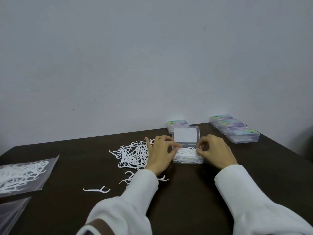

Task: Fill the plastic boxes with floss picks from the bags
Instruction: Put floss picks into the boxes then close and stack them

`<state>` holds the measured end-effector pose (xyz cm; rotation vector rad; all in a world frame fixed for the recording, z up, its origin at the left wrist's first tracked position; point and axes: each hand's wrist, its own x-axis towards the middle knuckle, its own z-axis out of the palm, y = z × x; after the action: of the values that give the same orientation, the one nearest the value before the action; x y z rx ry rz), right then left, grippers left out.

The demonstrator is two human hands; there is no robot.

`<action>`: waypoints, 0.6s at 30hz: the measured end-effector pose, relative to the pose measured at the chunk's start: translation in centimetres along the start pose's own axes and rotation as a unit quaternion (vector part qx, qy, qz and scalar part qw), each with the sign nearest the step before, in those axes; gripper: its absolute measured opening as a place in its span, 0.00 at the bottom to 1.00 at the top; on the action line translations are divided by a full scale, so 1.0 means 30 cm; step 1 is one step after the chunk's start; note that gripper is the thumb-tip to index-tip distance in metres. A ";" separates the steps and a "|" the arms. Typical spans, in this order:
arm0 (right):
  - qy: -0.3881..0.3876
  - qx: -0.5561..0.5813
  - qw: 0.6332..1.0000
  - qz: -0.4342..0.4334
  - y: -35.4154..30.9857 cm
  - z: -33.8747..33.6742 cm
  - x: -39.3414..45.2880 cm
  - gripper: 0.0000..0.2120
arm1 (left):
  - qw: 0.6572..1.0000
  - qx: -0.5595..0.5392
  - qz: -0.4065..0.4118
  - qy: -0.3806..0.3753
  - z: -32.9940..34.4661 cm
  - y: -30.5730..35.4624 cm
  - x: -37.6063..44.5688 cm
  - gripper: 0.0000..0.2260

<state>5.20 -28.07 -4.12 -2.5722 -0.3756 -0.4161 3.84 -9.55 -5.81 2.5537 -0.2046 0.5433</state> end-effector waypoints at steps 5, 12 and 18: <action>-0.036 -0.041 0.997 -0.050 -0.014 0.001 0.004 0.07 | 1.000 0.011 0.013 -0.021 -0.001 0.002 -0.001 0.10; -0.027 -0.066 0.997 -0.037 -0.009 0.004 0.006 0.09 | 0.998 0.040 0.044 -0.028 -0.010 0.010 -0.008 0.11; -0.025 -0.025 0.999 -0.030 -0.001 0.015 0.007 0.11 | 0.998 -0.036 0.010 -0.044 -0.018 0.013 -0.006 0.17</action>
<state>5.49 -27.78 -4.42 -2.6288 -0.4673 -0.3884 3.41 -9.58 -5.28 2.5101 -0.2760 0.4249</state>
